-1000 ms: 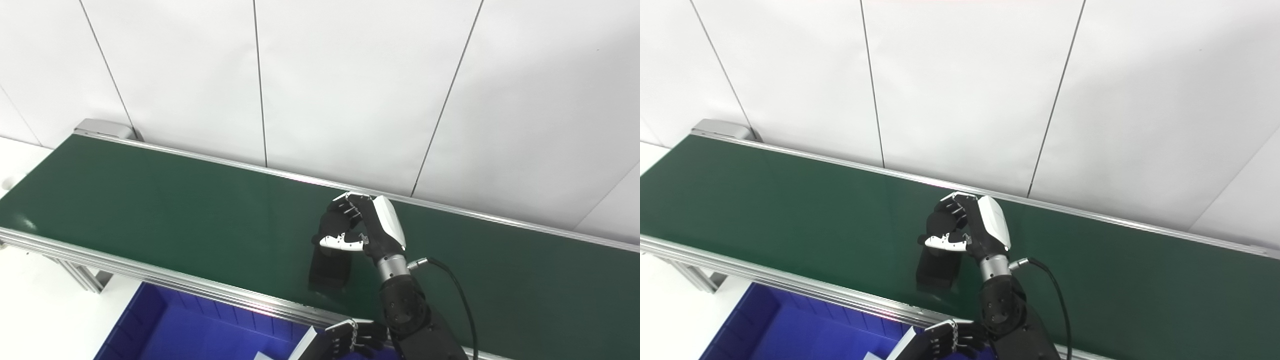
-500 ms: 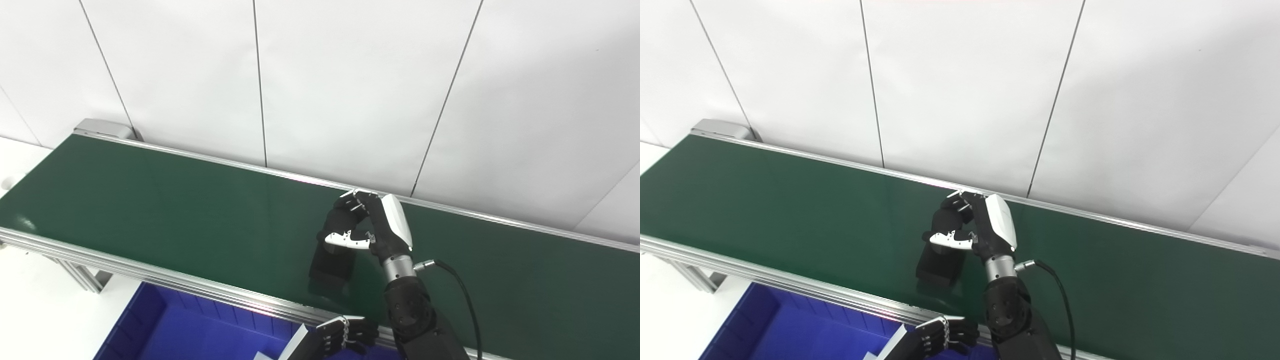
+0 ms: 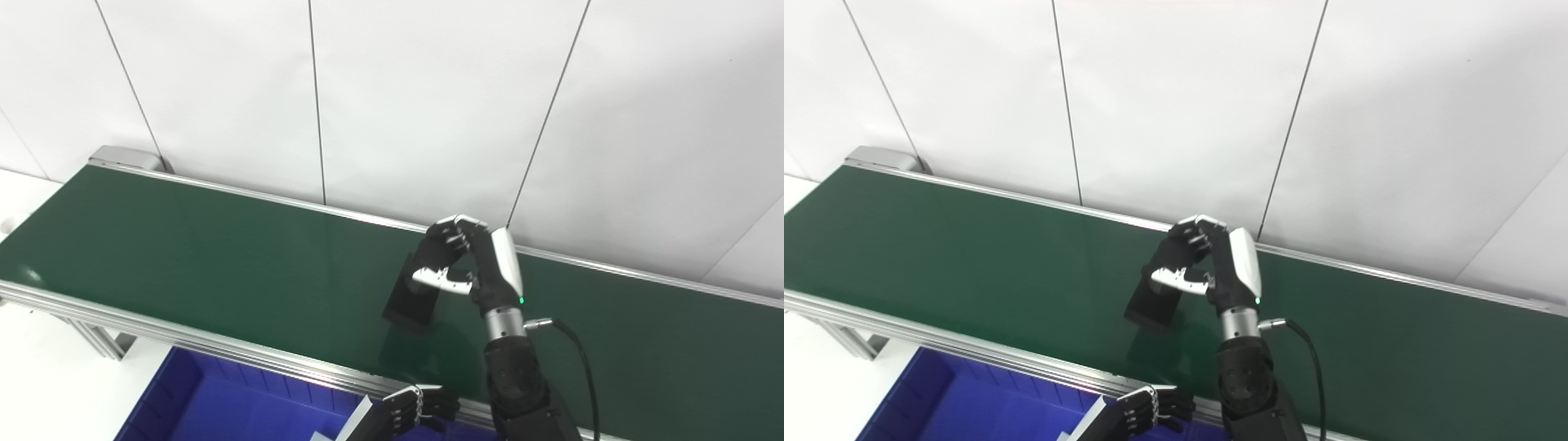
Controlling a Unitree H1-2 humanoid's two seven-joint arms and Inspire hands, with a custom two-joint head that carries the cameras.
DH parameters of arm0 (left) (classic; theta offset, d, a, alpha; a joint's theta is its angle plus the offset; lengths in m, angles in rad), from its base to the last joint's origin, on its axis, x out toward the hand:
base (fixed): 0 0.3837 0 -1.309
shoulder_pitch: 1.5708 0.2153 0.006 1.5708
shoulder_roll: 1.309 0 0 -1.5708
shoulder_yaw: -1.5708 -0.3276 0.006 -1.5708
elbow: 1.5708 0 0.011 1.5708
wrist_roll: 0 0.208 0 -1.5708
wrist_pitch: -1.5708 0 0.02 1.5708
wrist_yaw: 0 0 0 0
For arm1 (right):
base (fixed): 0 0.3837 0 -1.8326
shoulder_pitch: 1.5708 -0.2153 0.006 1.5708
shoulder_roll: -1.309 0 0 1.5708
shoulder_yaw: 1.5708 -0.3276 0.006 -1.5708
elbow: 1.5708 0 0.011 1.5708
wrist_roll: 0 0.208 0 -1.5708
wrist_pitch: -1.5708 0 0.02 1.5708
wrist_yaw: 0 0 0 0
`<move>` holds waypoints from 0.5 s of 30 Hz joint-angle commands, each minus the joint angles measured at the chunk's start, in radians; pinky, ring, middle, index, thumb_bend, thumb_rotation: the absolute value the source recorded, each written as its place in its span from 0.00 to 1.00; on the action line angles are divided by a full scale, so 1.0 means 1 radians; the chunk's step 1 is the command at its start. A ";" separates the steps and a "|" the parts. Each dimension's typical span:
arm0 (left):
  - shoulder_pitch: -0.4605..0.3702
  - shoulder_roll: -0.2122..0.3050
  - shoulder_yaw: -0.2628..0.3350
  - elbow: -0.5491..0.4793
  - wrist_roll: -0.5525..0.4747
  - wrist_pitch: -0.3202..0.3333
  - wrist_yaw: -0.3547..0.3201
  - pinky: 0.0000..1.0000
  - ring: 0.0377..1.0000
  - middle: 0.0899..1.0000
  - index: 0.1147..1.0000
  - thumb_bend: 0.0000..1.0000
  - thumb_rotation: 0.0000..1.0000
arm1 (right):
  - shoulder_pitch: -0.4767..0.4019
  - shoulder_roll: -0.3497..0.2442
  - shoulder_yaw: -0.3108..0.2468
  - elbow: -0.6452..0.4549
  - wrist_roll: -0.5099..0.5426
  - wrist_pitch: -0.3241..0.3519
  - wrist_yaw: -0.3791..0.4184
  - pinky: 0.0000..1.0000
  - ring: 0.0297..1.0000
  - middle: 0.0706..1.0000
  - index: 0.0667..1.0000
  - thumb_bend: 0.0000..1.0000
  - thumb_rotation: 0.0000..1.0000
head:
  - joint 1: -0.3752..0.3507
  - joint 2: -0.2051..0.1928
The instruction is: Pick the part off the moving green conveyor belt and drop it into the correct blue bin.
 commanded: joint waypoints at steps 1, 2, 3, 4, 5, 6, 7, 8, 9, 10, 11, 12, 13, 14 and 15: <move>-0.002 0.000 0.003 -0.027 -0.014 -0.038 -0.009 0.67 0.71 0.72 0.71 0.87 0.66 | -0.007 0.001 -0.013 -0.096 0.026 0.009 0.030 0.40 0.41 0.46 0.48 0.52 0.00 | -0.012 0.004; -0.003 0.000 0.004 -0.026 -0.014 -0.039 -0.010 0.67 0.71 0.72 0.71 0.86 0.66 | 0.000 -0.004 -0.016 -0.128 0.029 0.025 0.041 0.42 0.42 0.45 0.47 0.52 0.00 | -0.012 0.004; -0.004 0.000 0.005 -0.024 -0.015 -0.038 -0.012 0.67 0.72 0.72 0.72 0.86 0.66 | 0.008 -0.010 -0.021 -0.165 0.033 0.035 0.052 0.44 0.43 0.45 0.46 0.52 0.00 | -0.023 0.006; -0.005 0.000 0.006 -0.023 -0.017 -0.038 -0.013 0.68 0.72 0.72 0.72 0.86 0.66 | 0.014 -0.015 -0.025 -0.190 0.036 0.041 0.061 0.47 0.44 0.45 0.46 0.52 0.00 | -0.023 0.006; -0.006 -0.001 0.007 -0.023 -0.018 -0.036 -0.014 0.68 0.72 0.72 0.72 0.86 0.66 | 0.019 -0.021 -0.030 -0.218 0.039 0.046 0.069 0.47 0.44 0.45 0.46 0.52 0.00 | -0.035 0.008; -0.007 -0.001 0.007 -0.023 -0.019 -0.035 -0.015 0.68 0.72 0.72 0.72 0.86 0.67 | 0.023 -0.025 -0.033 -0.237 0.041 0.049 0.075 0.46 0.44 0.45 0.45 0.52 0.00 | -0.035 0.008; -0.008 -0.001 0.007 -0.023 -0.021 -0.034 -0.017 0.68 0.72 0.72 0.72 0.86 0.67 | 0.029 -0.035 -0.038 -0.271 0.044 0.058 0.089 0.45 0.45 0.45 0.45 0.52 0.00 | -0.045 0.013; -0.009 0.000 0.007 -0.023 -0.023 -0.034 -0.018 0.68 0.72 0.72 0.72 0.86 0.67 | 0.033 -0.042 -0.041 -0.295 0.047 0.066 0.099 0.42 0.44 0.46 0.45 0.52 0.00 | -0.045 0.013; -0.010 0.000 0.008 -0.022 -0.023 -0.036 -0.019 0.68 0.72 0.72 0.72 0.85 0.67 | 0.038 -0.051 -0.045 -0.325 0.054 0.071 0.112 0.41 0.44 0.47 0.45 0.52 0.00 | -0.054 0.016; -0.010 0.001 0.008 -0.021 -0.024 -0.037 -0.019 0.68 0.72 0.73 0.72 0.85 0.67 | 0.041 -0.057 -0.049 -0.346 0.059 0.075 0.123 0.41 0.44 0.47 0.44 0.52 0.00 | -0.054 0.016; -0.011 0.000 0.009 -0.020 -0.025 -0.038 -0.019 0.68 0.72 0.73 0.73 0.85 0.67 | 0.045 -0.065 -0.054 -0.371 0.067 0.081 0.137 0.42 0.45 0.47 0.44 0.52 0.00 | -0.067 0.020; -0.011 0.000 0.010 -0.020 -0.025 -0.039 -0.020 0.68 0.72 0.73 0.73 0.85 0.67 | 0.047 -0.070 -0.057 -0.389 0.073 0.085 0.147 0.44 0.45 0.47 0.43 0.52 0.00 | -0.067 0.020; -0.011 0.000 0.011 -0.020 -0.025 -0.039 -0.020 0.68 0.72 0.73 0.73 0.85 0.68 | 0.052 -0.078 -0.058 -0.416 0.070 0.096 0.157 0.45 0.46 0.47 0.43 0.52 0.00 | -0.078 0.022; -0.011 0.000 0.012 -0.020 -0.024 -0.040 -0.021 0.68 0.72 0.73 0.73 0.85 0.68 | 0.055 -0.083 -0.060 -0.435 0.067 0.104 0.164 0.46 0.46 0.47 0.43 0.52 0.00 | -0.078 0.022; -0.012 0.001 0.012 -0.022 -0.025 -0.039 -0.023 0.68 0.72 0.72 0.73 0.85 0.68 | 0.062 -0.093 -0.064 -0.466 0.074 0.111 0.177 0.46 0.46 0.46 0.43 0.52 0.00 | -0.089 0.026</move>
